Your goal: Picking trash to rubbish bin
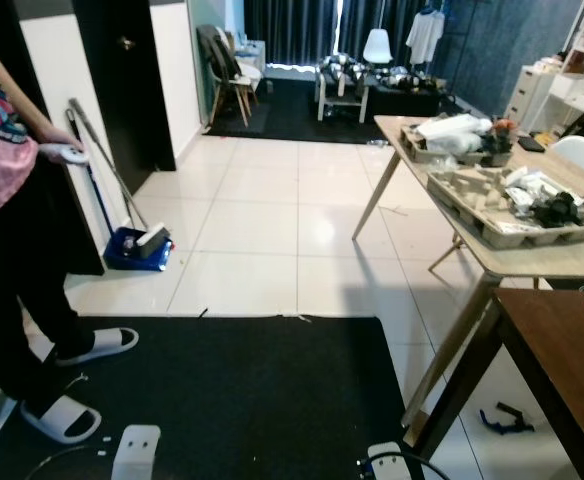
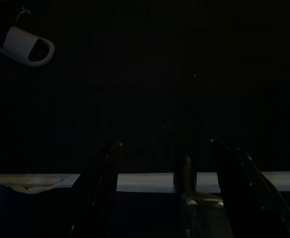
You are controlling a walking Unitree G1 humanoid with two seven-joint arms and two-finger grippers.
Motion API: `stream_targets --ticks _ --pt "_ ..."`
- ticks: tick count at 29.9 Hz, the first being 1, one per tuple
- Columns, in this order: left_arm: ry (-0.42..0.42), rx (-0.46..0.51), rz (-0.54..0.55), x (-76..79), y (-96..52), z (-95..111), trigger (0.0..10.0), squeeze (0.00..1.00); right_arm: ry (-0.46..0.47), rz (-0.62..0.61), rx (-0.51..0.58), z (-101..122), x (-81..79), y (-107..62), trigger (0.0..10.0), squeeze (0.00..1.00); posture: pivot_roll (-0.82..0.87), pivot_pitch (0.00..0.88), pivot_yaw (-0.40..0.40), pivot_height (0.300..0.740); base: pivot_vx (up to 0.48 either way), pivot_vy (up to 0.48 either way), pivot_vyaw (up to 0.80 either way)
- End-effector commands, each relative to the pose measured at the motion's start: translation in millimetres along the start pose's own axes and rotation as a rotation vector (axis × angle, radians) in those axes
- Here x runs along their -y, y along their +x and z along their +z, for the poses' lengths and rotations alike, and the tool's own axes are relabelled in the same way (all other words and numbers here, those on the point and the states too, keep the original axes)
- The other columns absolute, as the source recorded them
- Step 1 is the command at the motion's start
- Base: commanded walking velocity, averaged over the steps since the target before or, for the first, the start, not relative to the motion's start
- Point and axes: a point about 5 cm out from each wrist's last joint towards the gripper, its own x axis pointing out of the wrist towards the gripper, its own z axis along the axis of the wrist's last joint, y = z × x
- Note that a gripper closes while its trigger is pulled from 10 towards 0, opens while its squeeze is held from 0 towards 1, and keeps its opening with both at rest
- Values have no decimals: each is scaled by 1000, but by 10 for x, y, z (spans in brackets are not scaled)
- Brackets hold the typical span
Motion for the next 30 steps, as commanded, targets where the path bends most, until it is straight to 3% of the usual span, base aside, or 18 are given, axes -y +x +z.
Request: stream_targets --ticks 1,11,30 --pt "-12 -10 -2 0 -11 -39 10000 0 19 -11 -14 -45 17 -7 10000 0 23 72 -54 740 0 0 0" --pt "-45 53 -23 61 30 119 10000 0 32 -3 1 13 -17 8 10000 0 25 63 -53 740 233 0 0" --pt "-41 62 -16 30 20 109 10000 0 6 13 6 36 -53 15 10000 0 30 68 -56 740 333 0 0"
